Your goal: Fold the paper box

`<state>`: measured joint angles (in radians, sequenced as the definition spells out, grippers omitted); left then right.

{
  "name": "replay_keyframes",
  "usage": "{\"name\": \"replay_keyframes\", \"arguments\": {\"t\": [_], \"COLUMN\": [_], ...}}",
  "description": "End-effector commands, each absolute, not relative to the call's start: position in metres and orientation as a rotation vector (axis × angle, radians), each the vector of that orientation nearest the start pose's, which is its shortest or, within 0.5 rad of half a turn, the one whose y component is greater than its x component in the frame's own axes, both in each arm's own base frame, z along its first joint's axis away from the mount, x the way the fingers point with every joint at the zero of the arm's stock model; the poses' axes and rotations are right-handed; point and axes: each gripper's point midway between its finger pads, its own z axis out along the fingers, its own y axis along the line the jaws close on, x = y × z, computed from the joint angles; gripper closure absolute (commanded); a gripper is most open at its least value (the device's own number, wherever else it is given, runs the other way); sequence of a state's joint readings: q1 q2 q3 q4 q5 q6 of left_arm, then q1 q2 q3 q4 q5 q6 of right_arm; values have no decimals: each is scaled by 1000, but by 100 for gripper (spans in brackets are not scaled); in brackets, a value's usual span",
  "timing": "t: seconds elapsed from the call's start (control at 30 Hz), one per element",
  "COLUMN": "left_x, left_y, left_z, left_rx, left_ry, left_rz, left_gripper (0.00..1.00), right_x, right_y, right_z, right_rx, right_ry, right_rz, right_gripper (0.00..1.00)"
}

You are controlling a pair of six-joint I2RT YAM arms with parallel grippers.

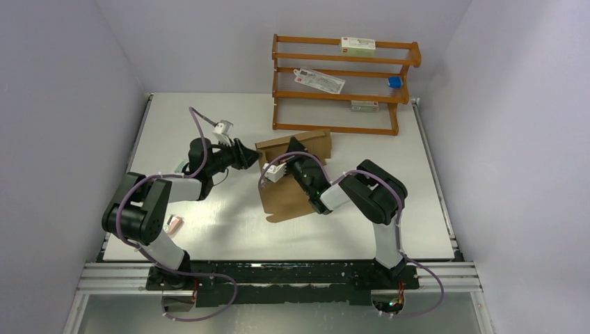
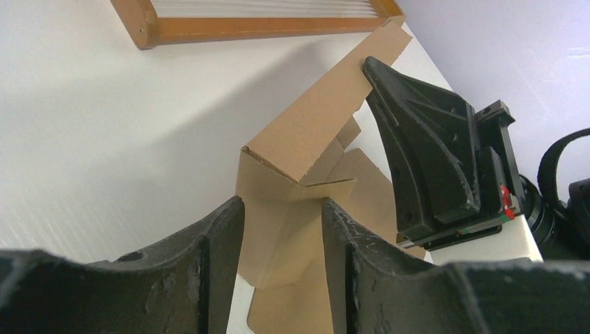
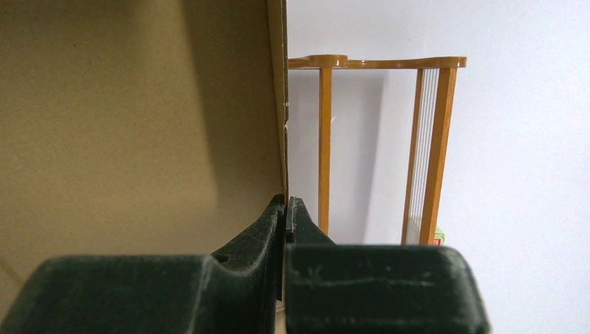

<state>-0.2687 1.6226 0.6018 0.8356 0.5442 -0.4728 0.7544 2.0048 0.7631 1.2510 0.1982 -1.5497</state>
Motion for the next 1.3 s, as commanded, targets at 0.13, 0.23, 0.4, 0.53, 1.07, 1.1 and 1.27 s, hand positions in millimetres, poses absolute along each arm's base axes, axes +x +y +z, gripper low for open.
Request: {"name": "replay_keyframes", "arguments": {"t": [0.13, 0.23, 0.4, 0.53, 1.07, 1.1, 1.27], "left_x": [363, 358, 358, 359, 360, 361, 365], "left_y": [-220, -223, -224, -225, -212, -213, -214], "left_z": [119, 114, 104, 100, 82, 82, 85], "left_rx": [321, 338, 340, 335, 244, 241, 227], "left_ry": [1739, 1741, 1764, 1760, 1770, 1766, 1730], "left_rz": [-897, -865, -788, -745, -588, -587, -580], "left_gripper": [49, 49, 48, 49, 50, 50, 51], "right_x": [395, 390, 383, 379, 354, 353, 346], "right_y": [285, 283, 283, 285, 281, 282, 285], "right_z": [201, 198, 196, 195, 204, 204, 201], "right_rx": [-1202, -1198, -1193, -1199, -1177, -1178, -1193], "right_ry": [680, 687, 696, 695, 665, 664, 653], "right_rz": [-799, -800, -789, -783, -804, -803, -799], "right_gripper": [100, 100, 100, 100, 100, 100, 100]}}
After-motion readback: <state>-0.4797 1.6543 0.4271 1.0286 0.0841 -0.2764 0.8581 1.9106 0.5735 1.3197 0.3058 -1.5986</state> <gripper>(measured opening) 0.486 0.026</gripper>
